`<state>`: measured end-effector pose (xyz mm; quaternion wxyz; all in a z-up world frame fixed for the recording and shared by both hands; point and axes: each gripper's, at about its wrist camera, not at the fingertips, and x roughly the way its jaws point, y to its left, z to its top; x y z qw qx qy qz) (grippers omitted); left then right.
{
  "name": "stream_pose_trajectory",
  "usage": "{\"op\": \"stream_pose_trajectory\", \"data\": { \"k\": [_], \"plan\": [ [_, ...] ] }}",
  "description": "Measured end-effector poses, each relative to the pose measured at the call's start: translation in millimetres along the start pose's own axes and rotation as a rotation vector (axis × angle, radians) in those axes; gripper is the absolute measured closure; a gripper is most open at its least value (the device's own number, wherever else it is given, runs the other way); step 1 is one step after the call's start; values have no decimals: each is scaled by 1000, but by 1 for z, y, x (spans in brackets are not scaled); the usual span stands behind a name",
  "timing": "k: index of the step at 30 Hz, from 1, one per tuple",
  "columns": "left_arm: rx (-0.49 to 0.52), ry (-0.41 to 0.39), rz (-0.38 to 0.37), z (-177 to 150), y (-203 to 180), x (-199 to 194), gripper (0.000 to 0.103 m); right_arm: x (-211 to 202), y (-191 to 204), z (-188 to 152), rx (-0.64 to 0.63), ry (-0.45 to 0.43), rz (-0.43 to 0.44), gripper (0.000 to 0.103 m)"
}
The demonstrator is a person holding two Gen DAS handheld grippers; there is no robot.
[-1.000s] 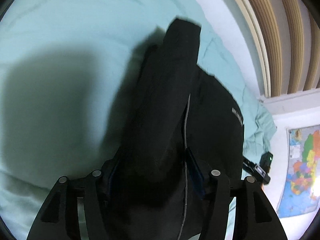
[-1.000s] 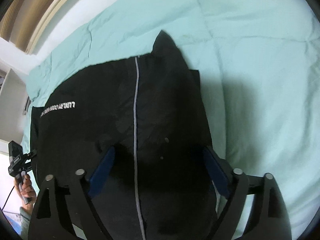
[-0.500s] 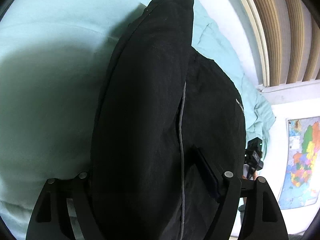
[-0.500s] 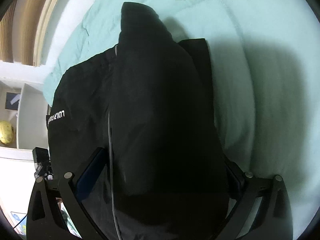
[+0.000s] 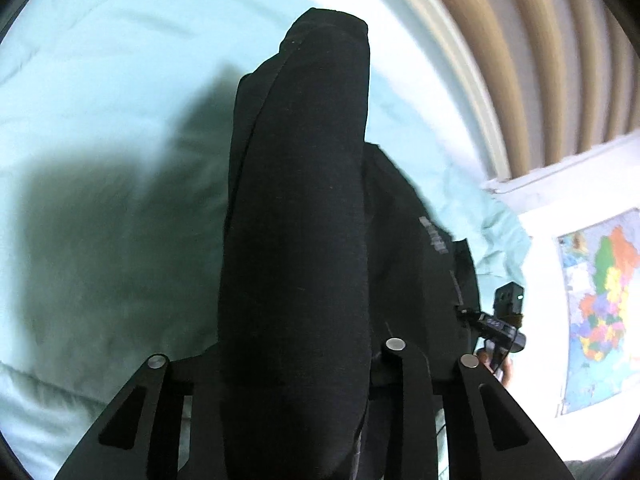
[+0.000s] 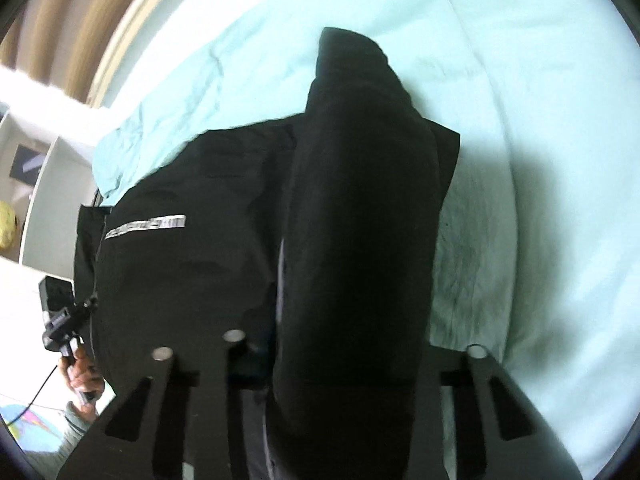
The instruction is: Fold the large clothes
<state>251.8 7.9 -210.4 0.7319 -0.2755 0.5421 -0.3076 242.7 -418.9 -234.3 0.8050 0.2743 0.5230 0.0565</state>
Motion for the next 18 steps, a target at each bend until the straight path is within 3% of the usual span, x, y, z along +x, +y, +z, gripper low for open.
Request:
{"op": "stream_pose_trajectory", "data": {
  "k": [5, 13, 18],
  "plan": [
    [83, -48, -91, -16, -46, -35, 72, -53, 45, -15, -101, -76, 2, 76],
    [184, -96, -121, -67, -107, -108, 72, -119, 119, -74, -205, -128, -60, 76],
    [182, -77, -111, -123, -116, -139, 71, -162, 128, -114, -195, -120, -84, 76]
  ]
}}
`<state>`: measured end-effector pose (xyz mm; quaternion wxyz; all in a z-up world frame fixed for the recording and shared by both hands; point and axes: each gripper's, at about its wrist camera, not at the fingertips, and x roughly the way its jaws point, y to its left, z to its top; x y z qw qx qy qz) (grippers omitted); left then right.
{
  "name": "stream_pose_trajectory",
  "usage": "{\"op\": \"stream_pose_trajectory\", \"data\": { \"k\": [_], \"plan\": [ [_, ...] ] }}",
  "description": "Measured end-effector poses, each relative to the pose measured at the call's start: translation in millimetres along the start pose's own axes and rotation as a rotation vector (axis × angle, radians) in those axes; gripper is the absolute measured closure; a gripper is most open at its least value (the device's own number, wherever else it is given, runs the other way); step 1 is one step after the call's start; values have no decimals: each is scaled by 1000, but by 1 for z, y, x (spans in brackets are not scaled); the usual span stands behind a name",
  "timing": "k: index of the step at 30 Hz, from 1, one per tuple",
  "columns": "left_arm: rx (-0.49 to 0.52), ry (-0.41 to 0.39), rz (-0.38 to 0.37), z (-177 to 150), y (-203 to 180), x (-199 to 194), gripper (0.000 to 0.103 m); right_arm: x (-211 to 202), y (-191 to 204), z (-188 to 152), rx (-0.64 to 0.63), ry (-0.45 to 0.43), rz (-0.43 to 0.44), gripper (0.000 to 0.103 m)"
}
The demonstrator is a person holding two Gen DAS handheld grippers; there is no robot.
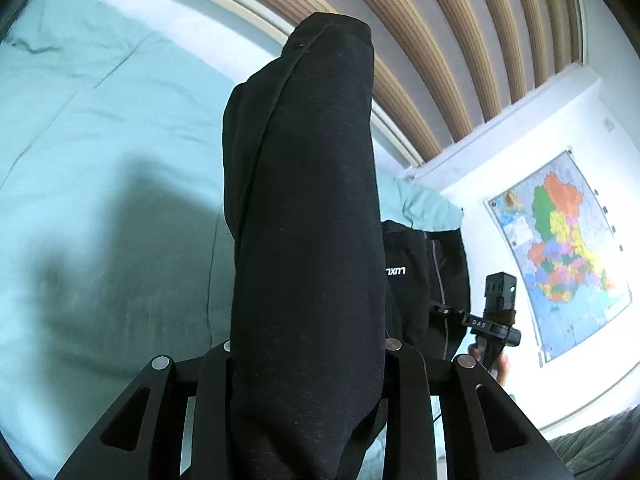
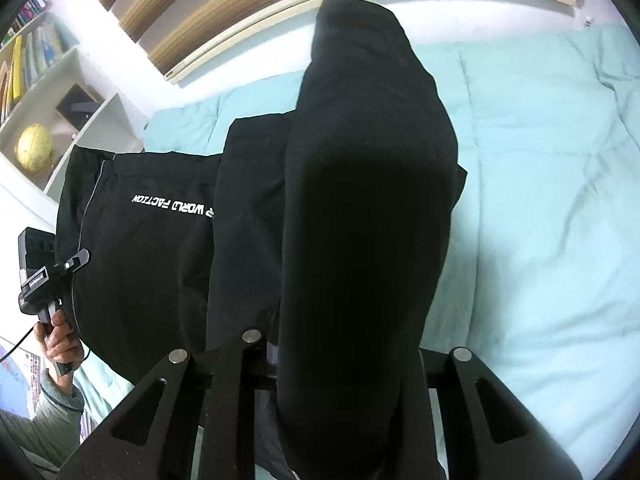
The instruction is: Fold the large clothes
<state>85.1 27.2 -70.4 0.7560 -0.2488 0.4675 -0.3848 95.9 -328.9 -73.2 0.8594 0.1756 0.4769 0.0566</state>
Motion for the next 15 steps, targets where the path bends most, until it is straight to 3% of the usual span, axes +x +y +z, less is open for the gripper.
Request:
{"op": "stream_pose_trajectory", "data": {
  "k": [5, 10, 12, 15],
  "plan": [
    [-70, 60, 34, -59, 17, -21, 71, -6, 10, -47, 34, 87, -37, 76],
    [-180, 124, 121, -112, 64, 9, 70, 27, -7, -96, 68, 185, -92, 76],
    [-251, 108, 147, -130, 89, 12, 68, 38, -21, -110, 98, 188, -123, 73],
    [-407, 88, 143, -141, 137, 15, 54, 51, -56, -121, 235, 171, -99, 58]
  ]
}}
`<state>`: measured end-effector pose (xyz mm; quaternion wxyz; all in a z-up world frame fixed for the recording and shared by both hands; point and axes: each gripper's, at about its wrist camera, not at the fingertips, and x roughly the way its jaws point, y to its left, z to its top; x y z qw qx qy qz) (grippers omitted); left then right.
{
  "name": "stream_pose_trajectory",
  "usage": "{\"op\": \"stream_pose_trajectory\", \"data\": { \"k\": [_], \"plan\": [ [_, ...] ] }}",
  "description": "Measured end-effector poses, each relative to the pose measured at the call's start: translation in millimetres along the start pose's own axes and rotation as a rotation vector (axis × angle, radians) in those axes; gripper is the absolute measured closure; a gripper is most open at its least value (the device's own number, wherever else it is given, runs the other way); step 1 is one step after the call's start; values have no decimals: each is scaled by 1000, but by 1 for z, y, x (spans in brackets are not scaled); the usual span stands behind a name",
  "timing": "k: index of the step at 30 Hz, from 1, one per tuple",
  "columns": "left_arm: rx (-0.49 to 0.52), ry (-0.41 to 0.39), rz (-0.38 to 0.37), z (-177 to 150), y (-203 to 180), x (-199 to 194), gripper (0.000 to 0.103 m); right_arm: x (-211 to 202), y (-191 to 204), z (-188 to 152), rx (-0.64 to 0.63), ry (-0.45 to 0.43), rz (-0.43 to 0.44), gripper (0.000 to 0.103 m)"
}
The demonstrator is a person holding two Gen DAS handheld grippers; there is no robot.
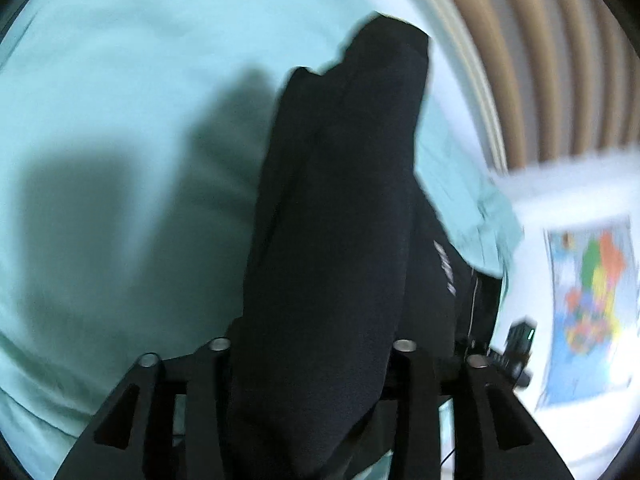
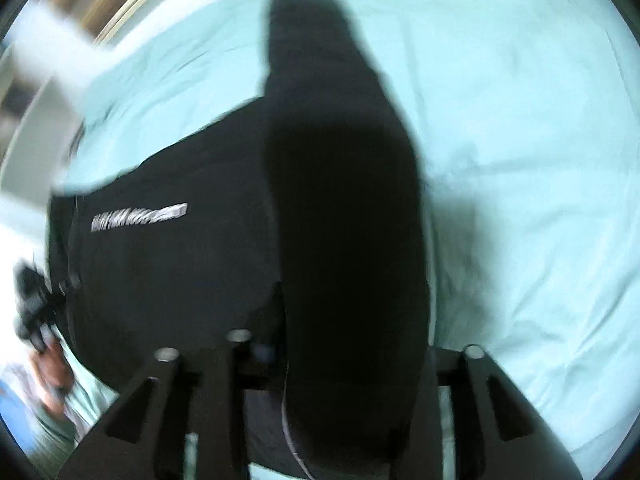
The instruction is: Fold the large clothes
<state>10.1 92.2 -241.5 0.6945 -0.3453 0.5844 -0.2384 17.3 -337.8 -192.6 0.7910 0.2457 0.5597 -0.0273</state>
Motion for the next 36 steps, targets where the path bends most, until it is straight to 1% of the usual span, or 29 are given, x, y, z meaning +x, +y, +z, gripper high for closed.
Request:
{"op": "stream_pose_trajectory", "data": {
  "k": [2, 3, 5, 7, 8, 9, 10, 11, 12, 14, 16, 17, 19, 20, 21, 23, 24, 25, 26, 28, 29, 31, 32, 34, 36],
  "plan": [
    [-64, 9, -11, 3, 20, 6, 43, 11, -20, -1, 83, 4, 25, 48],
    [-97, 21, -35, 3, 27, 9, 43, 16, -25, 0, 109, 13, 30, 46],
    [-111, 37, -41, 6, 29, 7, 43, 21, -35, -2, 162, 28, 51, 42],
    [-83, 32, 1, 4, 24, 0, 43, 12, -43, -9, 187, 25, 66, 41],
    [-60, 23, 28, 4, 19, -7, 43, -3, -56, -19, 184, 19, 57, 41],
    [-45, 12, 50, 5, 17, -17, 43, -7, -56, -16, 180, 10, 30, 39],
    [-29, -21, 98, 6, 13, -31, 43, -16, -57, -14, 170, -3, -5, 37],
    [-10, -51, 135, 6, 9, -44, 43, -29, -59, -19, 164, -20, -24, 37],
    [5, -72, 146, 9, 0, -51, 43, -39, -61, -21, 166, -33, -28, 37],
    [44, -125, 163, 6, -16, -77, 44, -68, -60, -28, 158, -83, -38, 36],
    [113, -161, 186, 0, -39, -93, 44, -90, -53, -32, 126, -130, -50, 36],
    [141, -171, 193, -2, -65, -85, 44, -100, -43, -32, 107, -152, -54, 36],
    [209, -170, 193, -17, -98, -79, 44, -108, -19, -43, 74, -183, -47, 36],
    [230, -162, 190, -18, -105, -79, 44, -107, -3, -45, 61, -192, -46, 36],
    [263, -147, 192, -27, -116, -71, 44, -107, 8, -48, 50, -197, -52, 36],
    [309, -117, 211, -30, -120, -67, 44, -95, 37, -57, 9, -193, -72, 36],
    [336, -97, 236, -35, -118, -62, 44, -86, 50, -63, -28, -183, -100, 36],
    [357, -75, 270, -41, -115, -55, 44, -73, 64, -69, -65, -167, -148, 36],
    [366, -43, 305, -46, -109, -46, 44, -57, 76, -76, -95, -139, -196, 36],
    [356, 4, 351, -55, -92, -32, 44, -25, 87, -85, -124, -78, -249, 36],
    [354, 15, 381, -58, -82, -22, 44, -6, 91, -91, -134, -50, -280, 36],
    [353, 38, 407, -60, -67, -6, 44, 24, 85, -99, -148, -3, -337, 36],
    [353, 48, 418, -59, -64, 1, 44, 36, 82, -102, -143, 1, -357, 36],
    [373, 50, 451, -56, -70, 6, 44, 42, 79, -103, -118, -9, -368, 36],
    [413, 51, 497, -57, -81, 5, 44, 37, 79, -100, -89, -5, -365, 36]
  ]
}}
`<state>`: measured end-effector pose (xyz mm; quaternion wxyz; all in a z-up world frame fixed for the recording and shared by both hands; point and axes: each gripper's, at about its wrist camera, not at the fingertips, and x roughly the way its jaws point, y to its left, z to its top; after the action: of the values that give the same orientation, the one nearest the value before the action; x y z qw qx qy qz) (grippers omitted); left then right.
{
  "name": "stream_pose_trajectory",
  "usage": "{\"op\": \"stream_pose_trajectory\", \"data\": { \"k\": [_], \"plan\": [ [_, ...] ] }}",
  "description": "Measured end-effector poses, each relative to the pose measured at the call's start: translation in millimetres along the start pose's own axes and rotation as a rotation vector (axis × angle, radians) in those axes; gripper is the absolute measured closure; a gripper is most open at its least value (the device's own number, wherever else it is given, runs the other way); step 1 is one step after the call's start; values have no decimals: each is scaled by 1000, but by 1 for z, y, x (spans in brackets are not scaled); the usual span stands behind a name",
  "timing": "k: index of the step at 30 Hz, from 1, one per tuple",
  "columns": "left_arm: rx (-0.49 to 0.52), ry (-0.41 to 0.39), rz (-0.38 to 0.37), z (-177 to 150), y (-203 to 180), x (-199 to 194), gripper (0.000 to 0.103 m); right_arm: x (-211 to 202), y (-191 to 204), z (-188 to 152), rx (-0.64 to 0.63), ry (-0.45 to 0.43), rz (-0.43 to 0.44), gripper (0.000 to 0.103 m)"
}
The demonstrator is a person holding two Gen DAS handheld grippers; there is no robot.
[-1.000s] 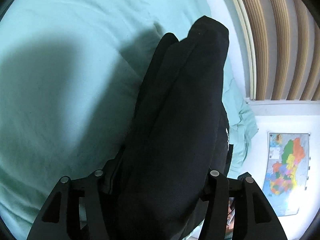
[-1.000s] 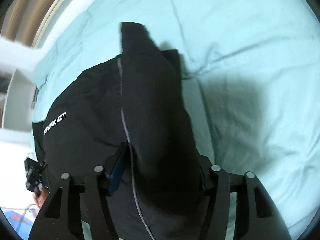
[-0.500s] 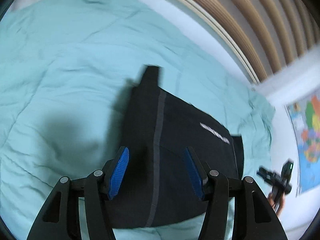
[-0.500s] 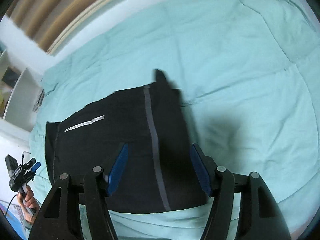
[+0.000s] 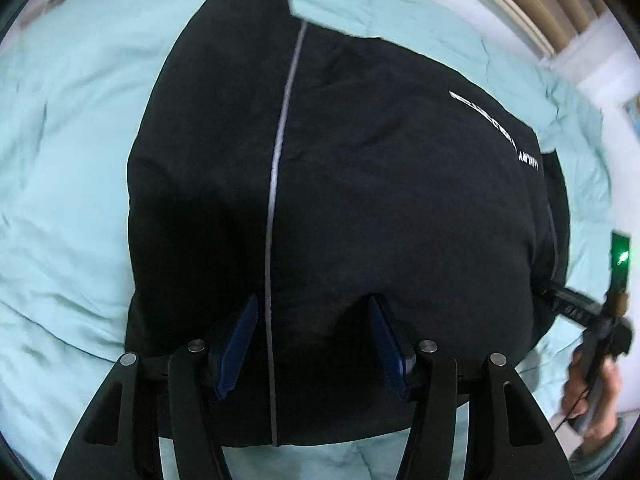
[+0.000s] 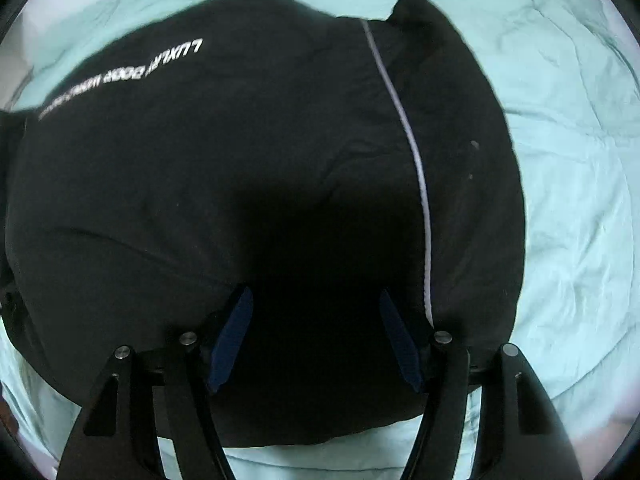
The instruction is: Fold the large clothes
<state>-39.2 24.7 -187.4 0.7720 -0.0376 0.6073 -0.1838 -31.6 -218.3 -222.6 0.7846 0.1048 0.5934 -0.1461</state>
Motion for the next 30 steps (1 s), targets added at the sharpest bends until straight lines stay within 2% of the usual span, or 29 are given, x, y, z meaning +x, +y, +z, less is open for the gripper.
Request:
{"op": "stream_pose_trajectory", "data": {
  "k": [2, 5, 10, 15, 19, 24, 30],
  "plan": [
    [27, -9, 24, 0, -9, -13, 44, -13, -6, 1, 26, 13, 17, 36],
    [42, -55, 3, -2, -18, -40, 44, -38, -11, -3, 41, -4, 44, 36],
    [25, -144, -47, -5, -24, -95, 44, -98, -1, -12, -6, -97, -7, 36],
    [88, -272, 26, -4, -50, -160, 44, -168, 26, -19, -57, -202, -60, 36],
    [141, -339, 85, -8, -71, -197, 44, -216, 37, -31, -47, -259, -69, 34],
    [147, -336, 132, -20, -87, -229, 44, -250, 51, -37, -9, -306, -47, 34],
    [128, -316, 174, -32, -99, -234, 44, -275, 59, -49, -9, -329, -61, 34]
  ]
}}
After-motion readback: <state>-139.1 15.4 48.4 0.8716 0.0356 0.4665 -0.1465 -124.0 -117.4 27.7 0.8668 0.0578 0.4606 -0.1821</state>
